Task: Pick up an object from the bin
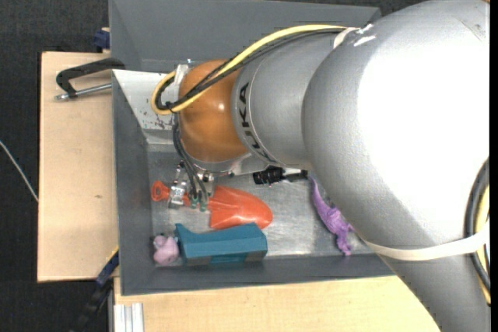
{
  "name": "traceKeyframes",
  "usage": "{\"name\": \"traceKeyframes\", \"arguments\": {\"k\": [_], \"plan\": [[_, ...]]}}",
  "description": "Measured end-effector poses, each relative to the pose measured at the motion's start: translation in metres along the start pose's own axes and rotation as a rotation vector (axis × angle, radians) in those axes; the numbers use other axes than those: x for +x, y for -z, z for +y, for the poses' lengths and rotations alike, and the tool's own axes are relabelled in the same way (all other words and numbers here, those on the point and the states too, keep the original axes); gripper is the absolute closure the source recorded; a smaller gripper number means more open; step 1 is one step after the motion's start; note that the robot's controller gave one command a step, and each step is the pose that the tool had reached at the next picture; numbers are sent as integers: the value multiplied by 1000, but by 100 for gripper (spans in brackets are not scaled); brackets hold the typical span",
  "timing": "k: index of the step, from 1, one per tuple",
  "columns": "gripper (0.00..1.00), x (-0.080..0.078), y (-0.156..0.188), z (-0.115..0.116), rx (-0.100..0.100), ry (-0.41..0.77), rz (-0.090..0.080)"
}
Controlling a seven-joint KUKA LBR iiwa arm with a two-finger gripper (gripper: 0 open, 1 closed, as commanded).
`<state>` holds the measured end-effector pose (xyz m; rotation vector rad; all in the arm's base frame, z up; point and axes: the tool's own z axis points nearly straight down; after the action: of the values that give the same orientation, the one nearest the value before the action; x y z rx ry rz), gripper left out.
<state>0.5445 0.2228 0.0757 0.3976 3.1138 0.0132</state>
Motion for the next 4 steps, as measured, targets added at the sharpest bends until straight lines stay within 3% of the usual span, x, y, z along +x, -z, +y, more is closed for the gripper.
{"name": "traceKeyframes", "arguments": {"k": [1,2,3,4], "plan": [[100,0,0,0,0,0,0],[100,9,1,-10,-7,13,-15],[100,4,0,-9,1,5,-1],[100,16,46,-9,7,5,-1]]}}
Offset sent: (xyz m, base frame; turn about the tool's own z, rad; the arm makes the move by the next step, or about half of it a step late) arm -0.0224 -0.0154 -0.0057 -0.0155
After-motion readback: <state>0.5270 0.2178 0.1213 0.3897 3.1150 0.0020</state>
